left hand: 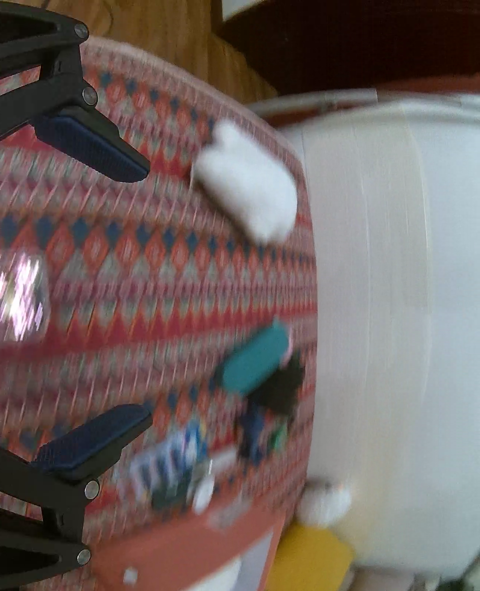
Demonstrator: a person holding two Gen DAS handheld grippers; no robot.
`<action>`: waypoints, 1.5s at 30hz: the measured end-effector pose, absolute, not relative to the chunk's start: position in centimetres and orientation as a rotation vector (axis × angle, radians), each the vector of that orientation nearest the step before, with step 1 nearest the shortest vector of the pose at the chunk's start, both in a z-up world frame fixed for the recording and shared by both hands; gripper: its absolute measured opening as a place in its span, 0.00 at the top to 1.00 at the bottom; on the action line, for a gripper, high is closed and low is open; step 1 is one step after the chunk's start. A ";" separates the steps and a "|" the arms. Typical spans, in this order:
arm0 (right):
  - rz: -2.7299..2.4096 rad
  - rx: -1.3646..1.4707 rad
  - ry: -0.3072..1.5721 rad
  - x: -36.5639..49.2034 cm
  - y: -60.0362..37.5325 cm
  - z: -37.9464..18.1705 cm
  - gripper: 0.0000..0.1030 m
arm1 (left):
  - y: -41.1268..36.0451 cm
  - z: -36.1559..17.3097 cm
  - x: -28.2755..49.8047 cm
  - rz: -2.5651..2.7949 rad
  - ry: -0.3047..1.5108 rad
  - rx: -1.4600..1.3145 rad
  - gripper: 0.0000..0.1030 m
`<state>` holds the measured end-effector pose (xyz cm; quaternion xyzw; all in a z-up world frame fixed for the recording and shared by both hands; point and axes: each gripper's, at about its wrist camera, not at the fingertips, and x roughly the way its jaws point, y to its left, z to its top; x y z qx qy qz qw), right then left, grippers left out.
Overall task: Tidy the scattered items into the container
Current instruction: 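Move both tools back toward the items on the bed, then grasp the white plush with the left gripper while the right grasps the teal case, then carry white plush and teal case into the pink container and release both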
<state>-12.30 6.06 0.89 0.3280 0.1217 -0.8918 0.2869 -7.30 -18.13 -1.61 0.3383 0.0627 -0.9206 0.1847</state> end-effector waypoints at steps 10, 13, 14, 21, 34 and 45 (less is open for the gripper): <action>-2.308 0.947 0.415 -22.6 -5.9 -4.5 0.04 | -25.9 -5.5 -15.8 -2.382 -0.171 0.985 0.03; -2.309 0.994 0.451 -26.5 -8.3 -7.1 0.04 | -26.8 -8.3 -19.6 -2.331 -0.306 1.040 0.03; -2.313 1.009 0.469 -27.9 -9.1 -8.1 0.04 | -27.0 -9.1 -20.6 -2.309 -0.349 1.050 0.03; -2.334 1.079 0.590 -37.2 -14.4 -14.3 0.04 | -29.4 -14.6 -28.3 -2.102 -0.682 1.093 0.03; -2.279 1.197 0.398 -41.7 -14.9 -17.6 0.33 | -34.3 -15.9 -32.4 -2.081 -0.603 1.162 0.24; -2.231 1.176 0.339 -28.8 -7.3 -14.2 0.33 | -27.2 -8.8 -20.2 -2.245 -0.354 1.101 0.30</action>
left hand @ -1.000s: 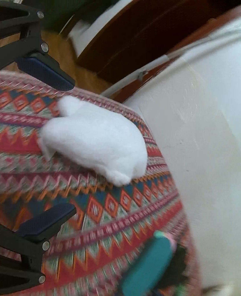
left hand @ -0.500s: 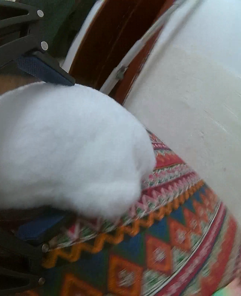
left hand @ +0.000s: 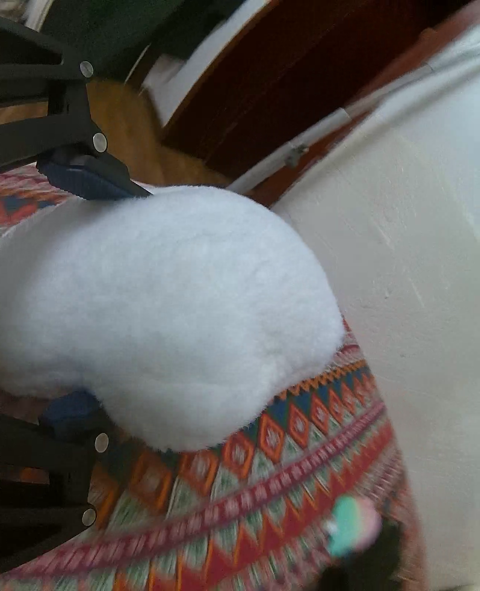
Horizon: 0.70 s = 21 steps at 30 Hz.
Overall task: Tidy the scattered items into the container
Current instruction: 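Carry white plush and teal case into the pink container and release both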
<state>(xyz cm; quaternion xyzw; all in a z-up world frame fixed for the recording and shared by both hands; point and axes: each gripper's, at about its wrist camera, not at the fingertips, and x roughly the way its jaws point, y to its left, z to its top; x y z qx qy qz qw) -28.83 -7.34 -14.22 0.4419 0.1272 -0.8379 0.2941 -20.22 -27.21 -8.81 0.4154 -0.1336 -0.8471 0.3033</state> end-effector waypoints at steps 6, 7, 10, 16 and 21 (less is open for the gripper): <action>-2.235 1.093 0.305 -21.8 -2.8 -10.3 0.33 | -23.8 -2.9 -13.5 -2.353 -0.300 0.966 0.30; -2.237 1.079 0.298 -20.4 -2.0 -9.5 0.33 | -22.8 -1.9 -12.1 -2.379 -0.285 0.949 0.30; -2.244 1.046 0.285 -16.9 0.0 -7.9 0.33 | -21.1 -0.3 -9.7 -2.432 -0.255 0.922 0.30; -2.276 1.001 0.254 -11.5 4.6 -5.4 0.33 | -14.8 1.7 -5.8 -2.615 -0.157 0.922 0.30; -2.319 1.006 0.202 -8.0 10.2 -4.3 0.33 | -7.1 1.8 -3.9 -2.779 -0.121 0.977 0.30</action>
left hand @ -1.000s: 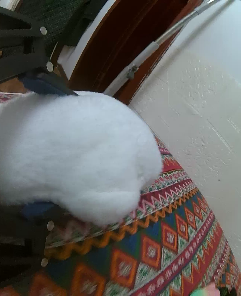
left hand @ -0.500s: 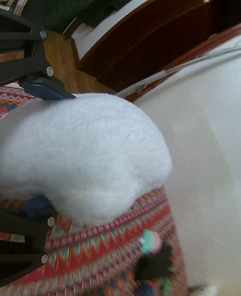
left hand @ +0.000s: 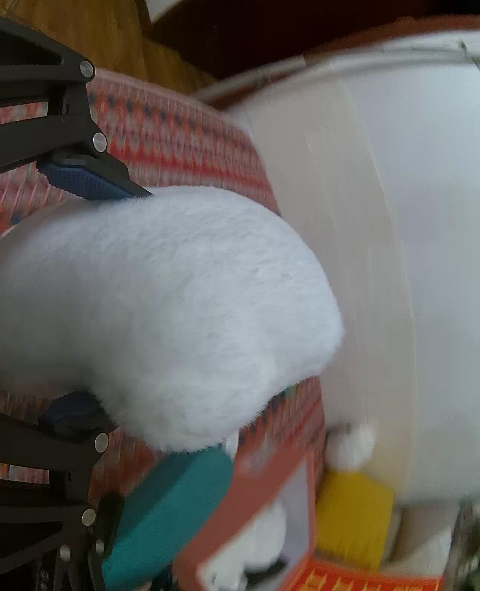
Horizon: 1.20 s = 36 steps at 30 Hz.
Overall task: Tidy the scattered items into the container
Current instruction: 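Carry white plush and teal case into the pink container and release both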
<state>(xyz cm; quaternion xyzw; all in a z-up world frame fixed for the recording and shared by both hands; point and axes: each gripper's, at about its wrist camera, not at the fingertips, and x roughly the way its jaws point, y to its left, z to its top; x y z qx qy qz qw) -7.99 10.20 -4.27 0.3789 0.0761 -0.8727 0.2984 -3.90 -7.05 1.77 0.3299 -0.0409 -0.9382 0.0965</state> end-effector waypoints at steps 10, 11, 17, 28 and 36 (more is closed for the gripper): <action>-2.449 1.052 0.138 -2.4 22.0 -4.1 0.33 | 6.3 -0.9 -1.7 -2.993 -0.141 1.157 0.30; -2.462 1.062 0.130 -2.0 23.1 -4.2 0.33 | 7.4 -1.2 -1.6 -3.007 -0.156 1.178 0.30; -2.552 1.123 0.052 -0.7 29.3 -4.6 0.33 | 12.9 -1.6 -0.9 -3.096 -0.228 1.242 0.30; -2.703 1.094 -0.081 -2.3 36.7 -2.1 0.33 | 19.5 0.6 -2.9 -3.224 -0.331 1.215 0.30; -2.795 1.027 -0.120 -5.0 39.9 0.6 0.33 | 21.3 3.1 -6.7 -3.269 -0.380 1.142 0.30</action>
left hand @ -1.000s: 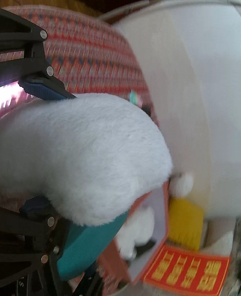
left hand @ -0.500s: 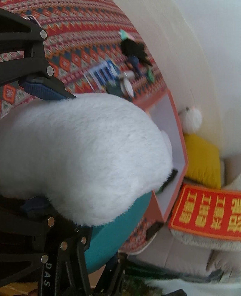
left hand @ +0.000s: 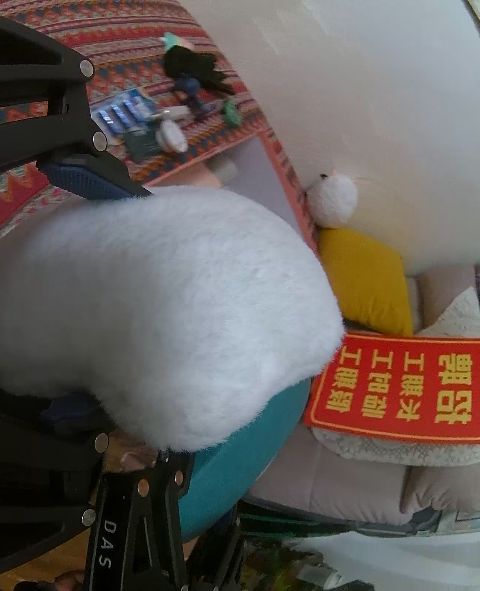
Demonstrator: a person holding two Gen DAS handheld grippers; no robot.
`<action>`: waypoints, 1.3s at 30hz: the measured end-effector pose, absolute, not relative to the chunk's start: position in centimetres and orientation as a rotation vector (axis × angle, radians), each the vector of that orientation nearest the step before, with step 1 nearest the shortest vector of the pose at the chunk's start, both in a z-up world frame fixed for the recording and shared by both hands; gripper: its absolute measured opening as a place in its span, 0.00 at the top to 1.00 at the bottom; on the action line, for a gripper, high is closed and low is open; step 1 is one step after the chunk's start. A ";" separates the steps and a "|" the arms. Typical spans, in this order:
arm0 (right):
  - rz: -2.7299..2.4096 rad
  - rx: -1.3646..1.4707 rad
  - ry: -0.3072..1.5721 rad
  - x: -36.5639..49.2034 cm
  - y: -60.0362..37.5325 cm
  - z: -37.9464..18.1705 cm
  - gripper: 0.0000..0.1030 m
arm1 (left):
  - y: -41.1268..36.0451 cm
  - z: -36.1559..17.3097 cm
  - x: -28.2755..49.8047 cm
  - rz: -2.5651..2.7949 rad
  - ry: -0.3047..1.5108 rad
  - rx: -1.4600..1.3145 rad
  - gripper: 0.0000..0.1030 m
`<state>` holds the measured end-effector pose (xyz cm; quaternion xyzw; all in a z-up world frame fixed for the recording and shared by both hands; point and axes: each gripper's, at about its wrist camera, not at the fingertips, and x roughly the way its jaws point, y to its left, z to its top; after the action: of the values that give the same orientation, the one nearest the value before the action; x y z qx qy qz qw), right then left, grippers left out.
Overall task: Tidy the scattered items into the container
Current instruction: 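Carry white plush and teal case into the pink container and release both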
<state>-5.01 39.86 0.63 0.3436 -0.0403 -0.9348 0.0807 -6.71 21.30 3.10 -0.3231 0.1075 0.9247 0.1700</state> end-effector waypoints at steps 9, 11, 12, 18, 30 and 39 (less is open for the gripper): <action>-2.858 0.984 -0.091 -9.3 42.1 2.5 0.33 | 21.9 4.2 -12.2 2.651 0.256 -0.909 0.29; -2.863 0.982 -0.087 -10.5 42.3 2.6 0.33 | 21.9 4.2 -13.4 2.656 0.247 -0.913 0.29; -2.863 0.982 -0.085 -11.2 42.4 2.6 0.33 | 21.9 4.2 -14.0 2.658 0.243 -0.917 0.29; -2.860 0.984 -0.066 -15.2 42.5 2.2 0.33 | 22.1 4.0 -17.5 2.653 0.231 -0.925 0.29; -2.838 0.966 -0.071 -23.0 41.4 1.3 0.33 | 22.1 1.8 -25.4 2.656 0.221 -1.013 0.29; -2.803 0.993 -0.062 -28.9 39.9 -0.9 0.33 | 20.4 0.2 -31.1 2.695 0.181 -1.089 0.29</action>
<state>-28.90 39.93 -0.86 0.3328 -0.0207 -0.9391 0.0835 -31.10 20.40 0.15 -0.3714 0.0616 0.9194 0.1142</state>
